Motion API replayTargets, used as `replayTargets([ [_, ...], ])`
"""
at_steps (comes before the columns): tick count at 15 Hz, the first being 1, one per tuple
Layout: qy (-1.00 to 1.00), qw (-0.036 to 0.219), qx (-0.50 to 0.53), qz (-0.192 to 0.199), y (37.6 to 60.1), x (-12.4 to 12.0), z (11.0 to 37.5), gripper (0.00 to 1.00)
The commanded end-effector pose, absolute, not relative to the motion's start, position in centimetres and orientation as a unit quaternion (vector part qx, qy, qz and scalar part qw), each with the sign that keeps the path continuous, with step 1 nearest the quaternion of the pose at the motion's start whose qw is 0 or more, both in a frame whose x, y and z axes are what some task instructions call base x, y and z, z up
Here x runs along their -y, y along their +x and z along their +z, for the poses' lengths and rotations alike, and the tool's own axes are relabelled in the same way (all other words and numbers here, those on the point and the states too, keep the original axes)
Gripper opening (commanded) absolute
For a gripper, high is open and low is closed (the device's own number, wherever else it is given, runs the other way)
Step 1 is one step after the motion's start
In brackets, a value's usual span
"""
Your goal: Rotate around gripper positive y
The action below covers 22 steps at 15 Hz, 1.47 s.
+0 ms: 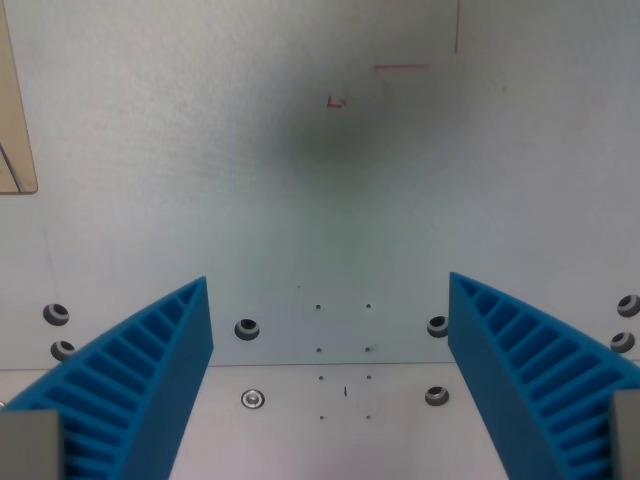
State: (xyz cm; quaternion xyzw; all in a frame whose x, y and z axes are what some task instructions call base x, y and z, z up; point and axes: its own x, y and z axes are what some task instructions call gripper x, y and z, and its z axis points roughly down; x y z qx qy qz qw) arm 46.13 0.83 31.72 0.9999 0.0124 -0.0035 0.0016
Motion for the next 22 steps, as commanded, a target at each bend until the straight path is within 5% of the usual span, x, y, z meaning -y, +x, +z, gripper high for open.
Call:
replayTargets([
  [1,1.000,0.001,-0.012,0.006,46.11,-0.82,32.04,1.00],
  [22,0.992,0.000,-0.012,0.128,46.11,-0.82,32.04,1.00],
])
